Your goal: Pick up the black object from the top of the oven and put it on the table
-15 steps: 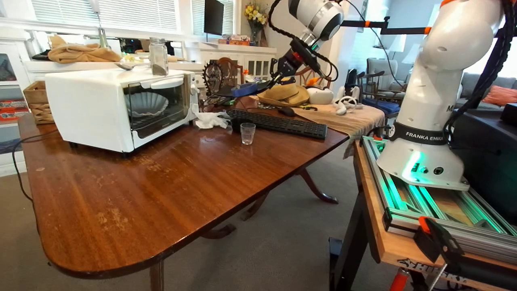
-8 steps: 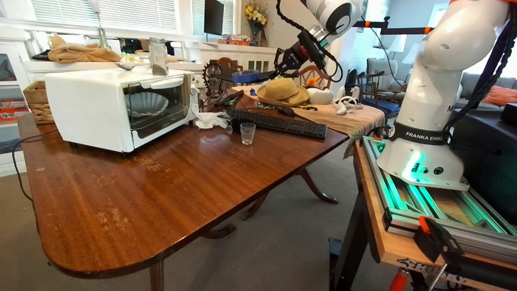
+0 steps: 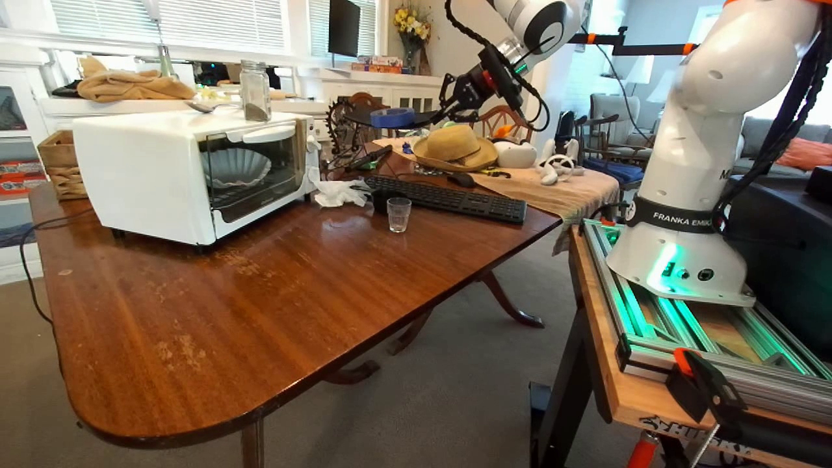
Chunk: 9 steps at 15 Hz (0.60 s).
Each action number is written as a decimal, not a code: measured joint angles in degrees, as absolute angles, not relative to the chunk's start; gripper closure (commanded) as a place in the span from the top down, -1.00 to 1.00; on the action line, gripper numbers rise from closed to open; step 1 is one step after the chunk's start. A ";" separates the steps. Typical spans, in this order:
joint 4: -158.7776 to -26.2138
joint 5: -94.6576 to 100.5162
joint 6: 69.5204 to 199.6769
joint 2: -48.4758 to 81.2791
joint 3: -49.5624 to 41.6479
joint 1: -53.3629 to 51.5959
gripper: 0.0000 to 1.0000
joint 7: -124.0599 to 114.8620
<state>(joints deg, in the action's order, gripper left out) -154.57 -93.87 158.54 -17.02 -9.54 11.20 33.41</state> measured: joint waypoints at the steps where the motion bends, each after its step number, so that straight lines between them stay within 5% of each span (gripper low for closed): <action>1: -154.64 -93.87 158.54 -16.86 -9.35 11.18 -0.96 33.41; 9: -158.07 -100.85 158.54 -18.07 -7.27 9.74 -0.96 40.42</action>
<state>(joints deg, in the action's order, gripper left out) -158.07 -100.85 158.54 -18.07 -7.27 9.74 40.42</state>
